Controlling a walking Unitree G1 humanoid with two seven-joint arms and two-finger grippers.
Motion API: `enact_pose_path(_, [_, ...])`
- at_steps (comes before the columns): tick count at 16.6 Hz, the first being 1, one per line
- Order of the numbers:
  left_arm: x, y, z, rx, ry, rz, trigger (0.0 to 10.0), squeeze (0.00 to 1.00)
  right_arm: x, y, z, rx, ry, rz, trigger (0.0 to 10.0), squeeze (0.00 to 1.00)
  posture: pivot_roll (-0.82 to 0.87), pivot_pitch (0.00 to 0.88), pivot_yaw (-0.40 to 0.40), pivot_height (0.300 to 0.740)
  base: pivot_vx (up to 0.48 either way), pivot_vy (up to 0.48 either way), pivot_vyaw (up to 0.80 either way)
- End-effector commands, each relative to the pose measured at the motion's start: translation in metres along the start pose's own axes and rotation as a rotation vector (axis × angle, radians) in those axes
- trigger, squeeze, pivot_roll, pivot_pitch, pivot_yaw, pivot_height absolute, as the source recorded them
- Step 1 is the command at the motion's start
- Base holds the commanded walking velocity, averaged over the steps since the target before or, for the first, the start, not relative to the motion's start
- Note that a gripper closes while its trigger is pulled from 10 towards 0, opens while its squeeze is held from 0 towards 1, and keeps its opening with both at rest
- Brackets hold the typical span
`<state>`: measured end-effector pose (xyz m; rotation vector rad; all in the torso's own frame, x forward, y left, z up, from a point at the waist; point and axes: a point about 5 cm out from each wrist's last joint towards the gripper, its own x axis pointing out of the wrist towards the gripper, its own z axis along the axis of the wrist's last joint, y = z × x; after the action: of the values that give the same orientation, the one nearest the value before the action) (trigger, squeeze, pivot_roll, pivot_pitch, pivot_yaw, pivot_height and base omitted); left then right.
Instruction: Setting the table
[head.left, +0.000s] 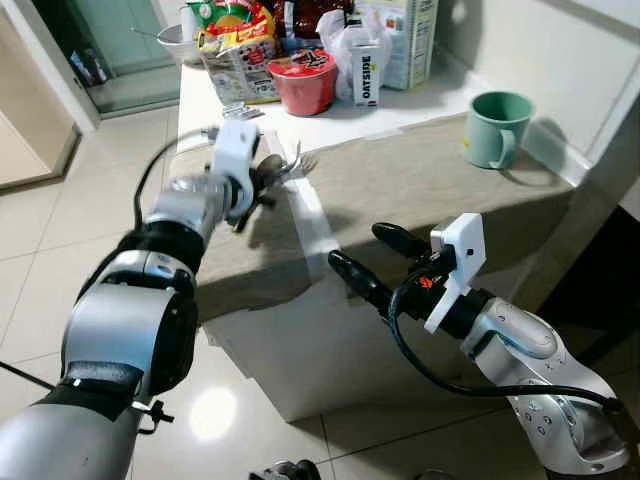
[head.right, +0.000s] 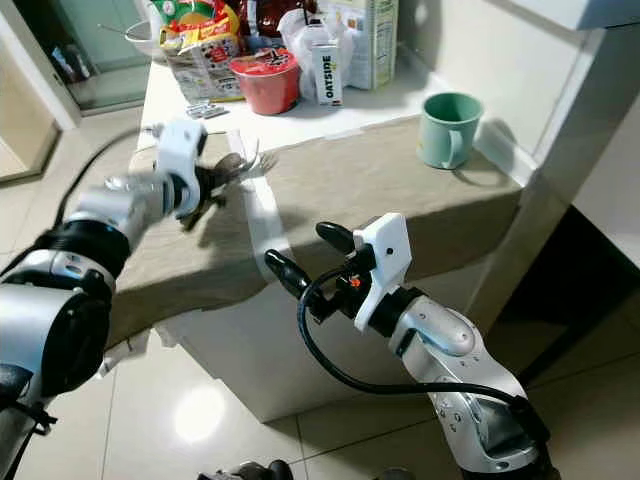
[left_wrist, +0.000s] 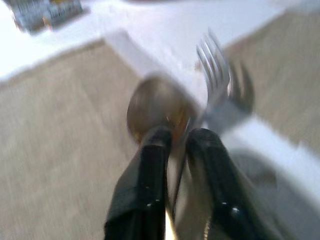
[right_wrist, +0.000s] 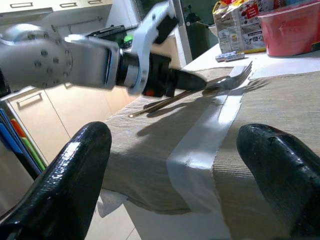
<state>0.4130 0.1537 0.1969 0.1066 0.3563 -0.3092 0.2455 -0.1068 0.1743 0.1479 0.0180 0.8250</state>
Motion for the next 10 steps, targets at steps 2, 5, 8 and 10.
enact_pose_path(2, [-0.005, 0.003, 0.024, 0.021, -0.068, 0.011, 0.0, 0.00, 0.002, 0.003, 0.003, -0.005, -0.008, 0.020, 10.0, 0.00, -0.20, 0.029, 0.149, 0.740, 0.000, 0.000, 0.00])
enact_pose_path(5, [-0.006, 0.001, 0.028, 0.025, -0.083, 0.004, 0.0, 0.00, 0.003, 0.003, 0.001, -0.005, -0.003, 0.025, 10.0, 0.00, -0.20, 0.023, 0.149, 0.740, 0.000, 0.000, 0.00])
enact_pose_path(8, [-0.006, -0.003, 0.023, 0.084, -0.058, -0.026, 0.0, 0.00, 0.004, 0.004, 0.000, -0.008, 0.000, 0.028, 10.0, 0.00, -0.20, 0.019, 0.151, 0.740, 0.000, 0.000, 0.00])
enact_pose_path(10, [-0.005, 0.002, 0.010, 0.142, -0.005, 0.017, 10.0, 0.00, 0.004, 0.005, 0.000, -0.011, 0.000, 0.031, 10.0, 0.00, -0.20, 0.018, 0.150, 0.740, 0.000, 0.000, 0.00])
